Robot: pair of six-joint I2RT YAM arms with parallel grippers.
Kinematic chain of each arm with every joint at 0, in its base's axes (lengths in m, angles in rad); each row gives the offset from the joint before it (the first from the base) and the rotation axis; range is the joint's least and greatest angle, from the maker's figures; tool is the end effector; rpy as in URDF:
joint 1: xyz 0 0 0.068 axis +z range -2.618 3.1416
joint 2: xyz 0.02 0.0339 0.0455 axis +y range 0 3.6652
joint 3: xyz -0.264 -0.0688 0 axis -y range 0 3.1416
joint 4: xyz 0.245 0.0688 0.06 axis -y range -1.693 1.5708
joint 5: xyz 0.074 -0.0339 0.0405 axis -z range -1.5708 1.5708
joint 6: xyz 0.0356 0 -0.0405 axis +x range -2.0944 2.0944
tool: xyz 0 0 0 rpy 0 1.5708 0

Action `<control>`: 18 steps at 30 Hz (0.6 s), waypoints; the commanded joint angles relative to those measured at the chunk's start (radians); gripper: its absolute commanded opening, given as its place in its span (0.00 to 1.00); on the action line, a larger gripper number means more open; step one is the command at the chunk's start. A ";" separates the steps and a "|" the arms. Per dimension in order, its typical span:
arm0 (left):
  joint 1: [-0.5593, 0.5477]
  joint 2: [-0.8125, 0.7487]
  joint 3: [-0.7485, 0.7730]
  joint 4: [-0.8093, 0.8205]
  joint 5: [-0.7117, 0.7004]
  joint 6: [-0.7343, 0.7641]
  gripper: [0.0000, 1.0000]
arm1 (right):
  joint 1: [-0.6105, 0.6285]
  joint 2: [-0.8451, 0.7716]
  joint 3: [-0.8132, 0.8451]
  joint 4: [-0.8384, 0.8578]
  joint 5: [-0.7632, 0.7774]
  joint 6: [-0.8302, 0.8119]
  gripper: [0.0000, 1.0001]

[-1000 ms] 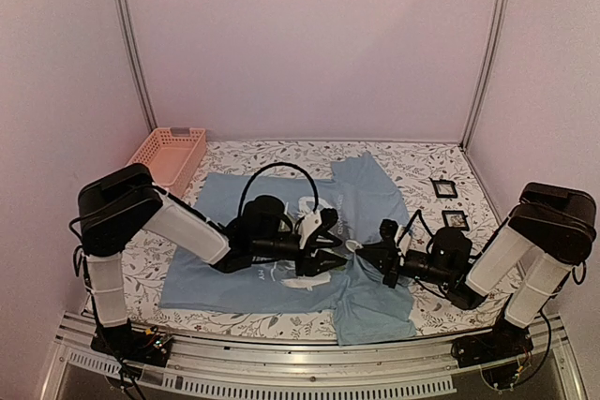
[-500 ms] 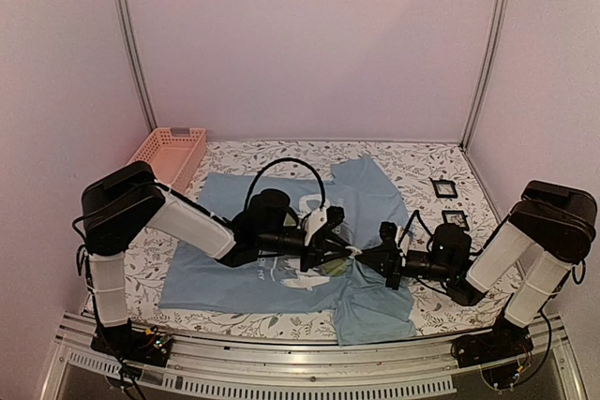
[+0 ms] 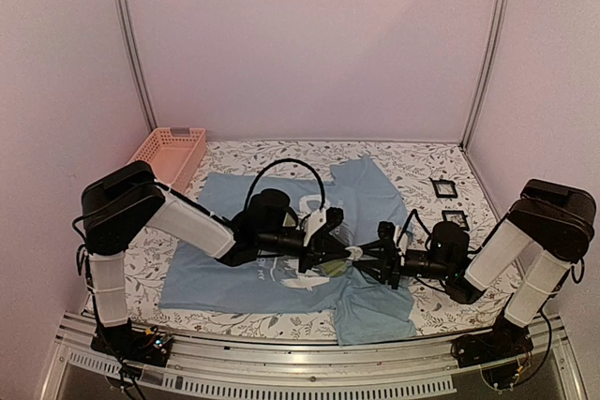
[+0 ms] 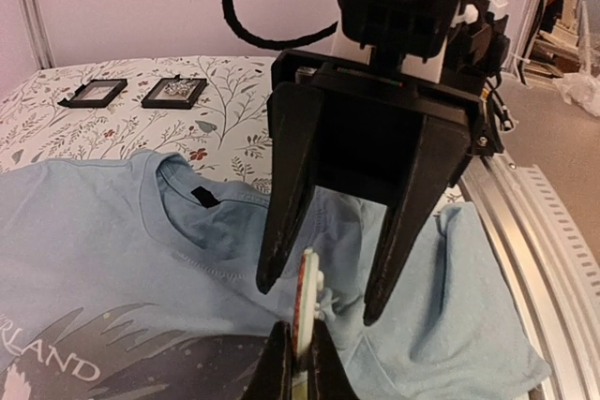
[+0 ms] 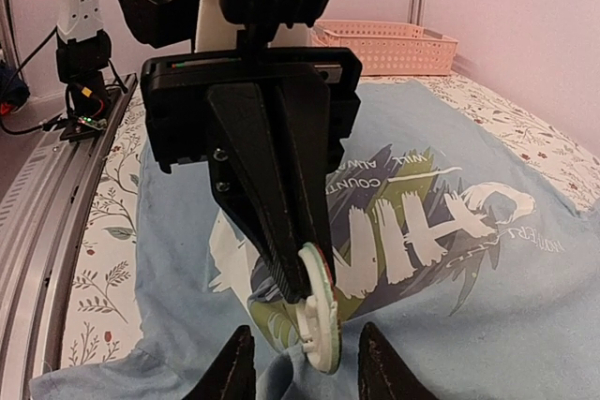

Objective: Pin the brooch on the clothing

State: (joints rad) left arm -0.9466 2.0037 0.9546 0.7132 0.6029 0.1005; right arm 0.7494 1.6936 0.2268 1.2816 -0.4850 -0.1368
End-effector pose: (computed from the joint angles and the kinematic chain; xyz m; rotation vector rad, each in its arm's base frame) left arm 0.2188 -0.3383 0.1366 1.3584 1.4851 -1.1301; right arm 0.1652 0.1764 0.1186 -1.0928 1.4506 0.8649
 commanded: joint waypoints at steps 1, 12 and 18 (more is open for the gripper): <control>0.011 -0.003 0.003 0.003 0.017 -0.025 0.00 | -0.004 0.035 0.046 -0.007 -0.021 -0.008 0.39; 0.014 -0.006 0.000 0.005 0.022 -0.015 0.00 | -0.004 0.070 0.038 0.088 0.004 0.020 0.22; 0.014 -0.010 -0.007 0.022 0.032 -0.009 0.00 | -0.004 0.075 0.033 0.086 0.013 0.044 0.14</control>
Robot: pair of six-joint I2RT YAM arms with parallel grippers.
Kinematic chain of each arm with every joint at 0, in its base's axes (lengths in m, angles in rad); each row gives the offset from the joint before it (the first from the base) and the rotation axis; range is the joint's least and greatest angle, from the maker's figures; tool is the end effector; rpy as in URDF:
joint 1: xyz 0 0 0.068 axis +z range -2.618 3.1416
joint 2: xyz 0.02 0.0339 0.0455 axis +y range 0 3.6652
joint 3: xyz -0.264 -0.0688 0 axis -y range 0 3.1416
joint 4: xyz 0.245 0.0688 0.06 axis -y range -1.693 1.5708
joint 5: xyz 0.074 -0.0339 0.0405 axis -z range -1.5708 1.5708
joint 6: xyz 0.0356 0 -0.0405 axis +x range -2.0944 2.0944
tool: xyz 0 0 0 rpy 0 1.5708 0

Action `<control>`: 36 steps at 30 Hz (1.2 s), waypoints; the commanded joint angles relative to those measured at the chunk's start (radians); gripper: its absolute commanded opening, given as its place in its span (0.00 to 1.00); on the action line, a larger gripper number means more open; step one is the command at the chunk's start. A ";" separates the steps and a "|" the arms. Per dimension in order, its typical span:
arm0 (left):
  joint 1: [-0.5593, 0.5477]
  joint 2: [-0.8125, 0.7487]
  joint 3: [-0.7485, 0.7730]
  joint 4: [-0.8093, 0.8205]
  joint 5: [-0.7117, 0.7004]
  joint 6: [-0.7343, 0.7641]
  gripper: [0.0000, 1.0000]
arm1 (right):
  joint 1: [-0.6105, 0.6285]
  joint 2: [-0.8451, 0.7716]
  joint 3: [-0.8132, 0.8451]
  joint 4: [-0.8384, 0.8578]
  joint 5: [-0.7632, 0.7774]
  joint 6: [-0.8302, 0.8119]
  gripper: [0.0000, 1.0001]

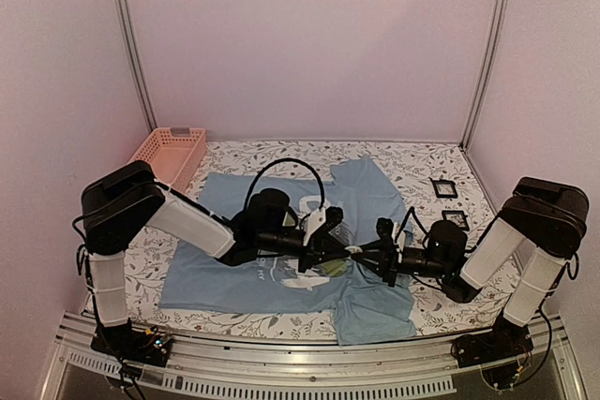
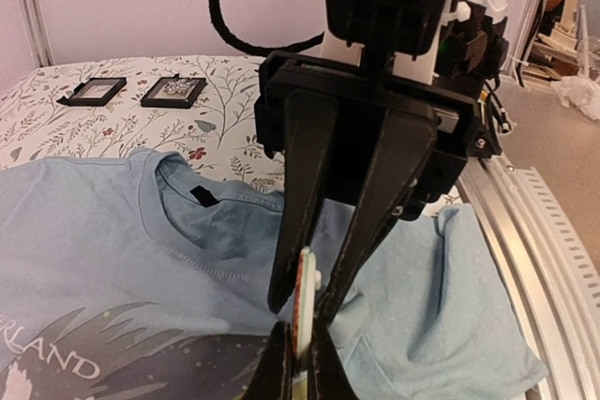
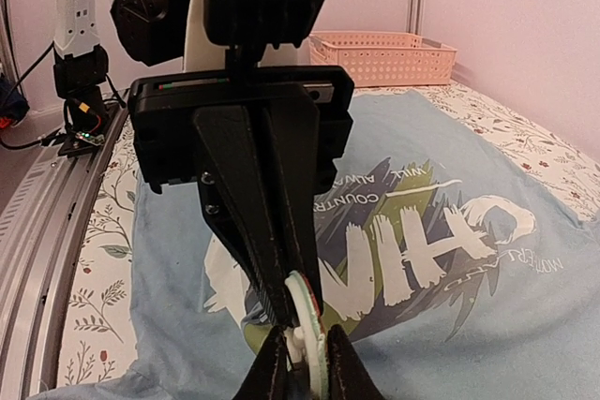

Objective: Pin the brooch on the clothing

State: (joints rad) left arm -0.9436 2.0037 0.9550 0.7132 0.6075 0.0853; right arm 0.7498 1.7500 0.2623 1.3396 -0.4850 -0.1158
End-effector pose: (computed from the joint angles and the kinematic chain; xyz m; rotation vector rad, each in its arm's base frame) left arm 0.2197 -0.3377 0.1367 1.3492 1.4969 -1.1421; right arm 0.1728 0.1836 0.1185 -1.0689 1.4271 0.8784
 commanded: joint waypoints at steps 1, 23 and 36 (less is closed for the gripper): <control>0.011 -0.013 -0.011 0.031 0.028 0.007 0.00 | -0.004 0.020 -0.003 0.029 0.015 0.034 0.13; 0.009 -0.045 -0.071 0.102 0.010 0.036 0.00 | -0.016 0.043 -0.043 0.110 0.058 0.145 0.09; 0.010 -0.046 -0.068 0.097 -0.001 0.028 0.00 | -0.024 0.030 -0.059 0.113 0.112 0.164 0.13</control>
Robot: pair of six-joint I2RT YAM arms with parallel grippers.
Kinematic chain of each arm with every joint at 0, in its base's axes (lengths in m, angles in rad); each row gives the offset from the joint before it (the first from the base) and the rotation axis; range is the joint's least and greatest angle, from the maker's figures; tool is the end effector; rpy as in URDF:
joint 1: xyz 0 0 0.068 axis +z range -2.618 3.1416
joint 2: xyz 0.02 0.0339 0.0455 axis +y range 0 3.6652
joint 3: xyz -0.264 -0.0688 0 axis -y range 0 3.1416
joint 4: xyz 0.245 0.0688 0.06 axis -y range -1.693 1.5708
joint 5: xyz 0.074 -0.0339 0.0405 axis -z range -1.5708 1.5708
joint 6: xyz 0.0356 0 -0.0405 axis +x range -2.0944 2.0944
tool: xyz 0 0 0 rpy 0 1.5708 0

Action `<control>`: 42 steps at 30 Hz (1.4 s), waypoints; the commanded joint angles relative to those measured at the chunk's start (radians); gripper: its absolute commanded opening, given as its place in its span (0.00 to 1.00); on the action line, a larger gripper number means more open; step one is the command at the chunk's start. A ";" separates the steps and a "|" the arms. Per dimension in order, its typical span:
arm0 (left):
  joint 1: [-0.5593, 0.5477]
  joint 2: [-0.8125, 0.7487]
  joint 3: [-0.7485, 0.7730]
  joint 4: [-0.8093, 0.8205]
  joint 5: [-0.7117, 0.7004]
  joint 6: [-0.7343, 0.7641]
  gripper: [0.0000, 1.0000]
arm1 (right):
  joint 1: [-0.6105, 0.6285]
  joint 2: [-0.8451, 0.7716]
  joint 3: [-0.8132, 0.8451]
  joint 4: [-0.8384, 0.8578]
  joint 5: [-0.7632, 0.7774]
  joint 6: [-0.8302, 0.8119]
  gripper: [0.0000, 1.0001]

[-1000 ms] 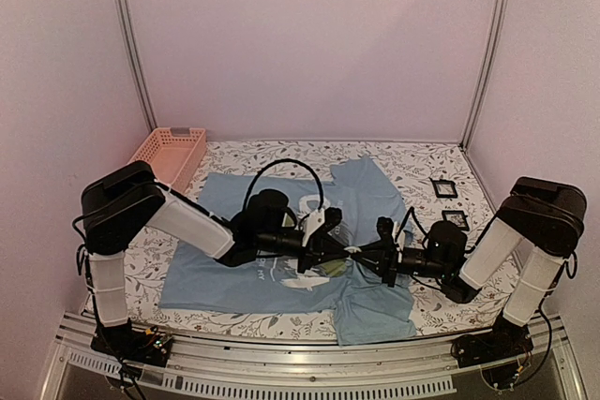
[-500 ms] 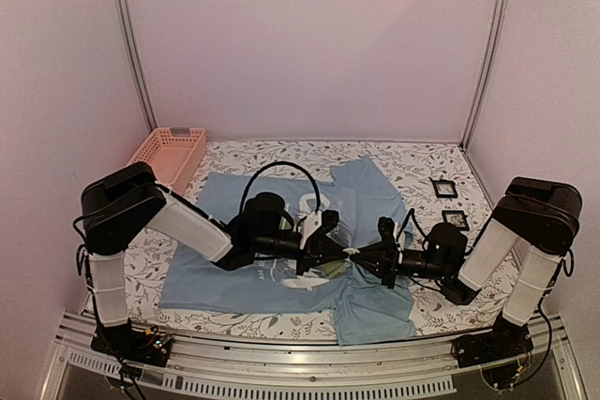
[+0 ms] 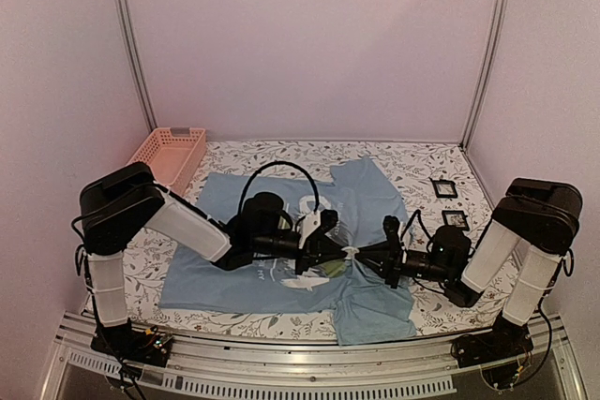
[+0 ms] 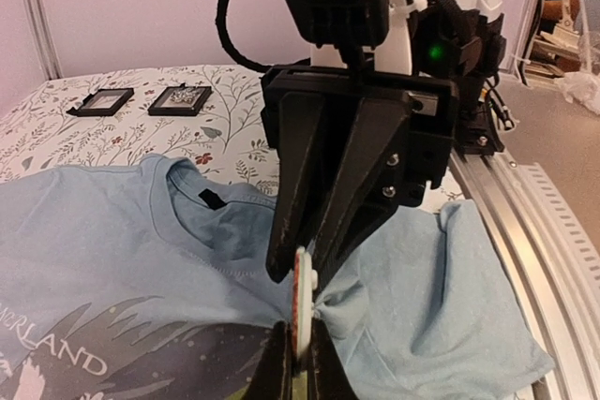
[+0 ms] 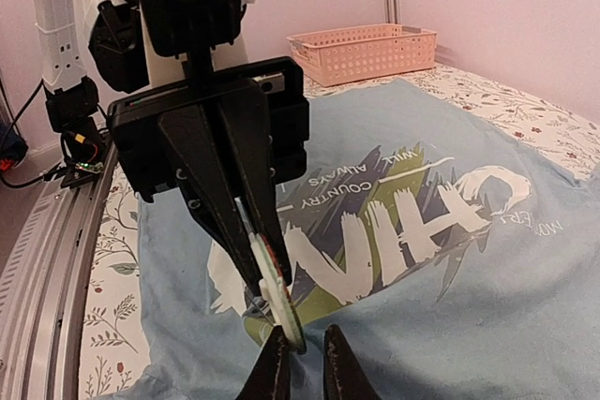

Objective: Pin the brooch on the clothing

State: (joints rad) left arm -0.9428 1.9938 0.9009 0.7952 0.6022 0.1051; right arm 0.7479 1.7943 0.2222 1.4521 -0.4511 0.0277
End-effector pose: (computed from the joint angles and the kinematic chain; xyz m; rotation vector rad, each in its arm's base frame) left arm 0.2146 -0.3300 0.1340 1.3446 1.4446 -1.1240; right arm 0.1679 0.1770 0.1132 -0.9428 1.5011 0.9514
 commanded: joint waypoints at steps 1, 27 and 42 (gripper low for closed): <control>0.009 -0.035 -0.013 0.015 0.006 0.008 0.00 | -0.022 -0.017 -0.021 0.002 0.083 0.021 0.13; -0.003 -0.038 0.006 -0.021 -0.032 -0.161 0.00 | -0.022 0.099 0.028 0.142 -0.084 0.024 0.36; -0.005 -0.043 0.002 -0.008 -0.035 -0.140 0.00 | -0.023 0.140 0.057 0.137 -0.071 0.021 0.21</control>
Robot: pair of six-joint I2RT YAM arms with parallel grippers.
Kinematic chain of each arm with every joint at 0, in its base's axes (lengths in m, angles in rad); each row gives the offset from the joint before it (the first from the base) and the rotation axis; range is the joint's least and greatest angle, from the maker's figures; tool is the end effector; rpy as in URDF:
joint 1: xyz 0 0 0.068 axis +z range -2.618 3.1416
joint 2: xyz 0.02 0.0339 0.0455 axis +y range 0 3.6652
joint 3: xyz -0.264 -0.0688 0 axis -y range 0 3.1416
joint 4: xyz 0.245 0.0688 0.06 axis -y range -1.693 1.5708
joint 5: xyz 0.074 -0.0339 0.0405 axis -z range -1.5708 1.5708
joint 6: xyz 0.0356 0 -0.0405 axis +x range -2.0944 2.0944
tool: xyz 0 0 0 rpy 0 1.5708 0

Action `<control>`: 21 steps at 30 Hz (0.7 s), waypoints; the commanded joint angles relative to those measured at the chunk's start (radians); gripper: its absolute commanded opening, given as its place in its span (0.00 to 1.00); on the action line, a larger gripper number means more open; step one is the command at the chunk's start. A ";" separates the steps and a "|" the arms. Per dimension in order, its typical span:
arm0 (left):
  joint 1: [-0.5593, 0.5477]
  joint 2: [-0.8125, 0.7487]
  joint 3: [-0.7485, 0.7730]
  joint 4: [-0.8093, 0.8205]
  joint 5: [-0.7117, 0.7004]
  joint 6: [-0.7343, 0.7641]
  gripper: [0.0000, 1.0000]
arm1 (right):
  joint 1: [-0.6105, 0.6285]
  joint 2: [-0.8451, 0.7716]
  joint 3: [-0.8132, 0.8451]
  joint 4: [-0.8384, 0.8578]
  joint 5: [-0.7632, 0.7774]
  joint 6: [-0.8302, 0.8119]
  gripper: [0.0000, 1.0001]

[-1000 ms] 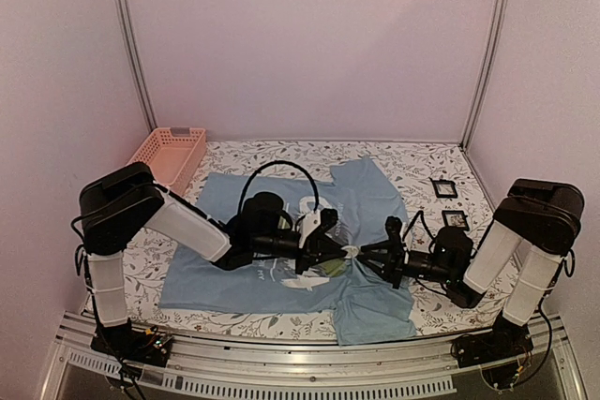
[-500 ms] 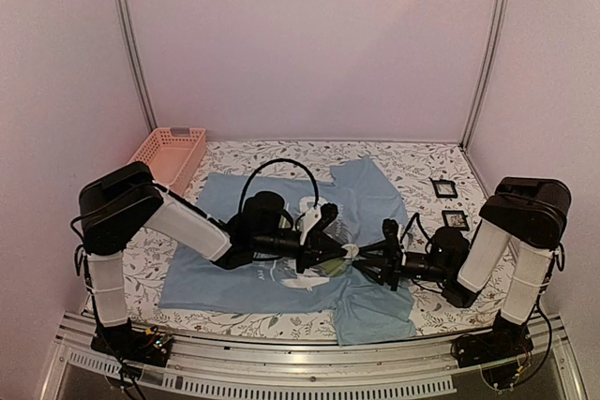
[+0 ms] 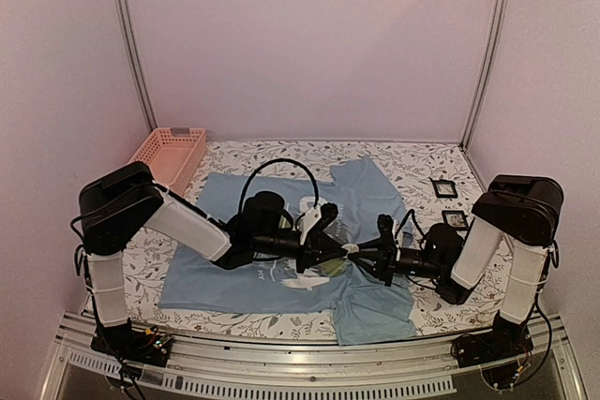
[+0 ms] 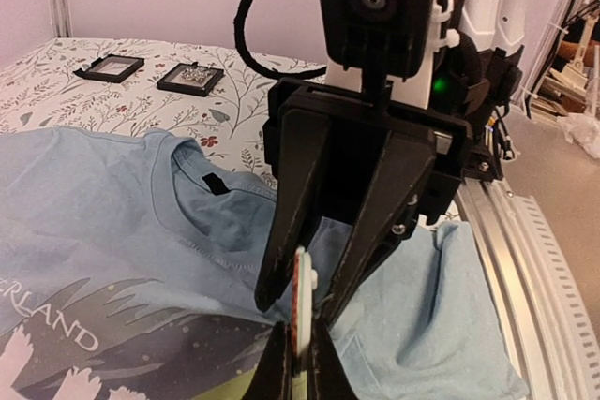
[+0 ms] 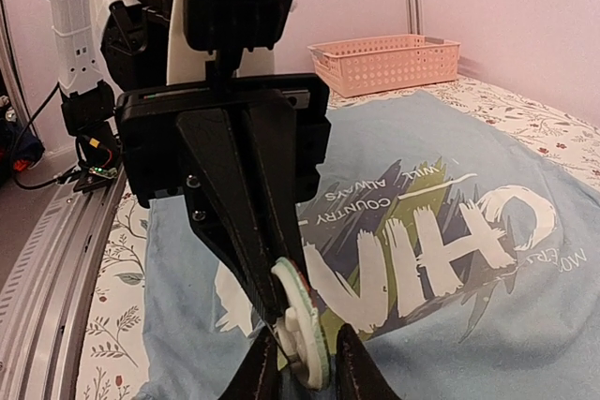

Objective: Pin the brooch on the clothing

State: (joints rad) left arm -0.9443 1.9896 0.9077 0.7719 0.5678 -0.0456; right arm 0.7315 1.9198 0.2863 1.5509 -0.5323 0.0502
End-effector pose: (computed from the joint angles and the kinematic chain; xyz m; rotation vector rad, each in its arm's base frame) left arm 0.2158 -0.3308 0.1348 1.2338 1.5926 -1.1889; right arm 0.1808 0.1865 0.1047 -0.9668 1.4547 1.0212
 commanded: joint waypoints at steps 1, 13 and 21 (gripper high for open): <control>-0.004 -0.037 -0.005 0.015 0.000 0.010 0.00 | -0.006 0.016 -0.009 0.040 0.013 0.000 0.21; -0.014 -0.052 -0.028 0.020 -0.002 0.071 0.00 | -0.006 0.006 -0.004 0.029 0.025 0.037 0.08; -0.027 -0.047 -0.014 -0.004 -0.010 0.097 0.00 | -0.006 -0.017 0.014 -0.044 0.026 0.030 0.09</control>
State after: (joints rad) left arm -0.9535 1.9785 0.8959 0.7685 0.5529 0.0269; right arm 0.7322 1.9202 0.2798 1.5486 -0.5343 0.0818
